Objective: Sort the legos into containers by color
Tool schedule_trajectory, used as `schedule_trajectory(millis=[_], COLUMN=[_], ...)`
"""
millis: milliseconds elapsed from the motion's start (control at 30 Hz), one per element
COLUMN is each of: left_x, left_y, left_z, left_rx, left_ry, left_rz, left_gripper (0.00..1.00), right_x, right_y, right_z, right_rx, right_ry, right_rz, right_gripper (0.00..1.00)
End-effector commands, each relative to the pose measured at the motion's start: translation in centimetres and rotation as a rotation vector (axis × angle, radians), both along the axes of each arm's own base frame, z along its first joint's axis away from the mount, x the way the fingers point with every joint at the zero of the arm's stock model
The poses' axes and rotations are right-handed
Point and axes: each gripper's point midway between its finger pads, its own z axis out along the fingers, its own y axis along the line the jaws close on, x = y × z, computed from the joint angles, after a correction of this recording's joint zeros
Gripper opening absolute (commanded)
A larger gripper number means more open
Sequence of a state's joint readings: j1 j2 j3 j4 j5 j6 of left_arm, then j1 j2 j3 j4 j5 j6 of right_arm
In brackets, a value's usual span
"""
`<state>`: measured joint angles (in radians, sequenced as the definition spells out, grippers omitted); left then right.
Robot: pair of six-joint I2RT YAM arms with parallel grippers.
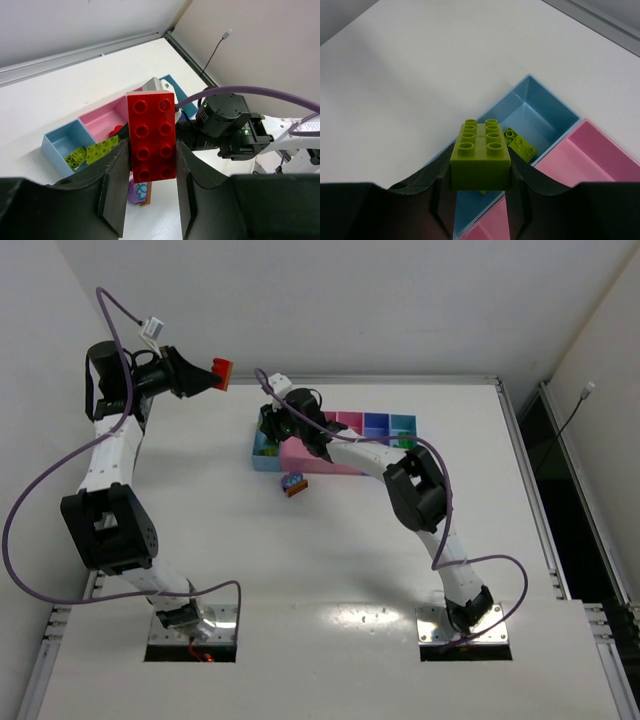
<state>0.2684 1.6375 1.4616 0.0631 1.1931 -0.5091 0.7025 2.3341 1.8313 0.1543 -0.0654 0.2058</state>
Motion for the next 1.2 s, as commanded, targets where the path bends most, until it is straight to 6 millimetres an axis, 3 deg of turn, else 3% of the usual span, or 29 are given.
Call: schedule_trajectory(millis=[0,100,167,300,400,467,500,533,567,600,633,667,700,800,867,900,967,1000,1167], left_x=[-0.5,-0.5,-0.5,-0.5,-0.5,-0.9,-1.1,-1.0,-1.1,-1.4,-1.3,-1.4,-1.7,-3.4,-5.2,-5.9,-7.5,-8.5,-10.7], left_y=[0.1,0.1,0.1,0.1,0.1,-0.6,-0.7,-1.1,-1.9,-2.4,-2.9,-3.4,-4.6,-7.4,-9.0,-10.5,-12.1,-13.6,-17.1], left_z=[1.6,1.6,1.6,1.6,1.6,1.3,1.3,0.9,0.9,0.6,0.2,-0.2,-0.2,-1.4,-2.3,-2.7,-3.9,-3.8,-3.9], left_rx=[0.009,0.009,0.009,0.009,0.009,0.005,0.009,0.005,0.011,0.007,0.01,0.007,0.006,-0.006,-0.029,-0.039,-0.062,-0.063,-0.072], left_ry=[-0.063,-0.063,-0.063,-0.063,-0.063,-0.055,-0.062,-0.052,-0.061,-0.053,-0.053,-0.043,-0.043,-0.026,0.01,0.027,0.079,0.081,0.105], left_rz=[-0.006,-0.006,-0.006,-0.006,-0.006,-0.042,-0.052,-0.072,-0.09,-0.113,-0.126,-0.138,-0.167,-0.311,-0.422,-0.488,-0.588,-0.641,-0.798], left_gripper=[0.0,0.0,0.0,0.0,0.0,0.0,0.0,0.0,0.0,0.0,0.0,0.0,0.0,0.0,0.0,0.0,0.0,0.0,0.0], right_x=[0.6,0.6,0.6,0.4,0.0,-1.7,-2.4,-3.5,-5.6,-7.3,-7.8,-10.3,-11.6,-14.8,-15.9,-16.9,-17.7,-18.2,-19.6], right_y=[0.1,0.1,0.1,0.0,-0.6,-1.0,-2.6,-3.0,-2.9,-3.7,-5.0,-5.6,-6.5,-9.5,-11.3,-11.7,-12.7,-12.8,-13.5], right_z=[1.2,0.6,0.6,0.1,2.0,5.0,7.1,8.2,9.5,9.1,10.1,13.3,13.2,16.7,17.4,19.4,19.2,19.4,19.0], right_rx=[0.002,-0.004,-0.004,-0.01,-0.004,0.043,0.069,0.109,0.162,0.188,0.225,0.299,0.327,0.419,0.459,0.478,0.48,0.481,0.521], right_ry=[-0.054,-0.047,-0.047,-0.039,-0.07,-0.083,-0.093,-0.075,-0.053,-0.01,0.009,0.028,0.052,0.089,0.122,0.063,0.049,0.038,0.089], right_rz=[0.002,0.002,0.002,0.003,0.042,0.12,0.144,0.187,0.295,0.346,0.369,0.446,0.467,0.507,0.501,0.515,0.514,0.528,0.537], right_gripper=[0.31,0.53,0.6,0.61,0.61,0.61,0.61,0.6,0.6,0.6,0.6,0.62,0.63,0.69,0.69,0.69,0.69,0.69,0.69])
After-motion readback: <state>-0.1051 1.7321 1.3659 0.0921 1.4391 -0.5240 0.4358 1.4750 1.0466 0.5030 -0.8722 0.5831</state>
